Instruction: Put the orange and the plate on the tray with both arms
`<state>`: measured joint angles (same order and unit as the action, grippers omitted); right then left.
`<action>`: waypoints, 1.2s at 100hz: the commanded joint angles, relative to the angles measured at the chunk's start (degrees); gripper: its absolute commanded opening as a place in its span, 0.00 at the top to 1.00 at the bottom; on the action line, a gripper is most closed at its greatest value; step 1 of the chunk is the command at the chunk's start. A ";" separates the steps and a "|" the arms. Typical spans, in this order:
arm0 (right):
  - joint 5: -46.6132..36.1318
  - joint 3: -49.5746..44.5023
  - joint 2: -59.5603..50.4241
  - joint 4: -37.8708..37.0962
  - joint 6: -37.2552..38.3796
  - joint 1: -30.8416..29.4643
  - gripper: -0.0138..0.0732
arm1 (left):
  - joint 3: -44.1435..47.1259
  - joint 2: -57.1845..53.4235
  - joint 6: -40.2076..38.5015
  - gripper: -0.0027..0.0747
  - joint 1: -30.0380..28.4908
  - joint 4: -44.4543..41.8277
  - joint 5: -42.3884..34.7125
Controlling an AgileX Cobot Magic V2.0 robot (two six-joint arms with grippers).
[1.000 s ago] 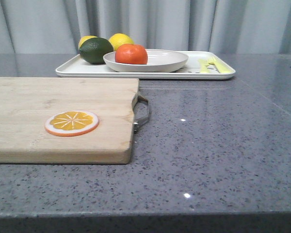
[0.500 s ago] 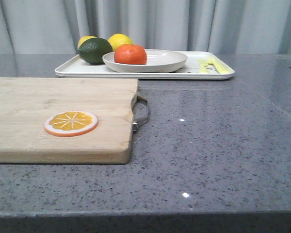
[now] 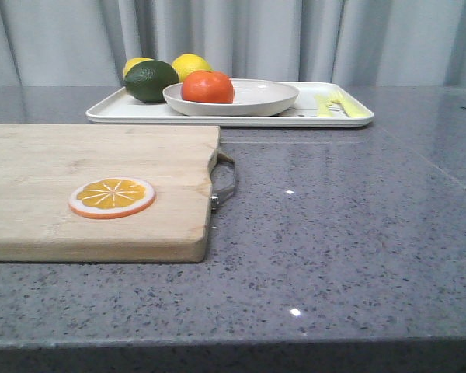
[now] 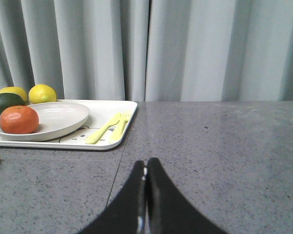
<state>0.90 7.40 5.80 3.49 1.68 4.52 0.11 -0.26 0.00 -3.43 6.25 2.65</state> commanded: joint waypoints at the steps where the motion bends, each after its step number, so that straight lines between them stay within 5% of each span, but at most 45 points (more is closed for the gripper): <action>1: -5.98 -0.57 -1.16 -3.49 2.29 -0.84 0.92 | 0.42 -1.90 0.00 0.99 0.11 -0.13 -4.52; 33: -8.45 -7.87 -7.15 -4.70 2.36 -1.37 0.92 | 0.42 -1.90 0.00 0.99 0.11 -0.13 -4.52; 120: -7.54 -7.75 -7.08 -7.29 2.89 -1.85 0.92 | 0.42 -1.90 0.00 0.99 0.11 -0.13 -4.52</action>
<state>-1.85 -1.61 -0.53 -3.23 4.69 2.95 0.11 -0.26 0.00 -3.43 6.12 2.52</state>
